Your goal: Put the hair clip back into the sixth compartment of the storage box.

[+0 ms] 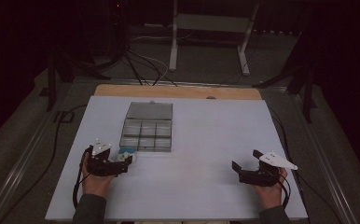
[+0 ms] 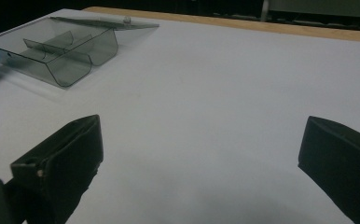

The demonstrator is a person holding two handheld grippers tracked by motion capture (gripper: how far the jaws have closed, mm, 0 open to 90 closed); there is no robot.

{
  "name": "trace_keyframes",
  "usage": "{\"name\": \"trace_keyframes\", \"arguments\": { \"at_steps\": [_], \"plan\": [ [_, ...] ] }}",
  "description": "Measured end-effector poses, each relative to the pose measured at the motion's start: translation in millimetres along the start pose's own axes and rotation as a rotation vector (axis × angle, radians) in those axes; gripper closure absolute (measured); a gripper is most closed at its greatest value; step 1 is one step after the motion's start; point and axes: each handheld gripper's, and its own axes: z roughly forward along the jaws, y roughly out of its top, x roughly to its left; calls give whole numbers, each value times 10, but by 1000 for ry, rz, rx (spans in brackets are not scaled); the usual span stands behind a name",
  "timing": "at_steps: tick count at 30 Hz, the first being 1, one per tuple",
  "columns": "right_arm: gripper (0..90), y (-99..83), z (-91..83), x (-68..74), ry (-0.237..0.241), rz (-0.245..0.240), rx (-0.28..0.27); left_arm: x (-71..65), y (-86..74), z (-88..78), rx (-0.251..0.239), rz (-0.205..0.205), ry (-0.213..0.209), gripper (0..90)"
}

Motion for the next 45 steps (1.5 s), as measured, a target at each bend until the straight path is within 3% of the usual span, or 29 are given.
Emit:
{"name": "trace_keyframes", "arguments": {
  "at_steps": [13,23,25,30,45],
  "plan": [
    [0,-2,2,-11,-6,3,3,-22,-22,177,62,32,-25,123],
    [0,-2,4,-11,-9,3,4,-71,-48,299,110,68,37,200],
    [0,-2,4,-15,-10,2,4,-79,-49,309,122,79,61,271],
    [0,-2,4,-13,-12,3,5,-91,-45,292,118,93,52,338],
    [0,-4,11,-9,-14,1,7,-87,-40,235,113,96,40,362]
  ]
}}
